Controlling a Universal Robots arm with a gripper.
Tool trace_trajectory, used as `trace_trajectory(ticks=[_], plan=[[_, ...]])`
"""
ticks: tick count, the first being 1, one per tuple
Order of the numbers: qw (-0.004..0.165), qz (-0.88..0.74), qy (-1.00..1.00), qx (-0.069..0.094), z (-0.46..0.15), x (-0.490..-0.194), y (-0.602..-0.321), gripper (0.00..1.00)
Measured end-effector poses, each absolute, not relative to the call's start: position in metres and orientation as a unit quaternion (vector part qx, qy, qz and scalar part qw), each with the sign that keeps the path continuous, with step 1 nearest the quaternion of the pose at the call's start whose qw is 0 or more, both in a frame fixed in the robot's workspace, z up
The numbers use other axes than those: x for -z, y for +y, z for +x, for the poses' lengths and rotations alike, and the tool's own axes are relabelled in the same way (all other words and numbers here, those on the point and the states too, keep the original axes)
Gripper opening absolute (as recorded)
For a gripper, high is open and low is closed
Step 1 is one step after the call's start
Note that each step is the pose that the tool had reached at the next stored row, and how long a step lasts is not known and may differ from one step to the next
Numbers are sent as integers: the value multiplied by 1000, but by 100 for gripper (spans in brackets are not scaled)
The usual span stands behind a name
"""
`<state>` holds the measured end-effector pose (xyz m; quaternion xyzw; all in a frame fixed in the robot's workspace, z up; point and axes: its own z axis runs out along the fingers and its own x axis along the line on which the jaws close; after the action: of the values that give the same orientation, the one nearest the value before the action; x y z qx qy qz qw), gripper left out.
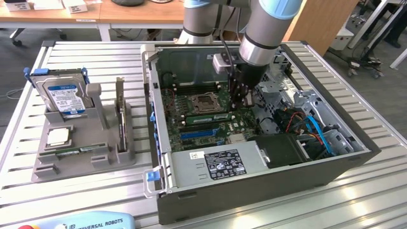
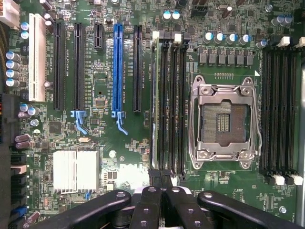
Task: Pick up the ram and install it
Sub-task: 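Press down the ram until it locks into place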
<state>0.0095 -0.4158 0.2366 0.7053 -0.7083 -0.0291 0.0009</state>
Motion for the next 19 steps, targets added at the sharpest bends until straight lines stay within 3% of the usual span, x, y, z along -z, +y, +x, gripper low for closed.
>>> trace_trajectory(ticks=[19], plan=[[1, 705, -708, 29, 12, -232, -416, 10]])
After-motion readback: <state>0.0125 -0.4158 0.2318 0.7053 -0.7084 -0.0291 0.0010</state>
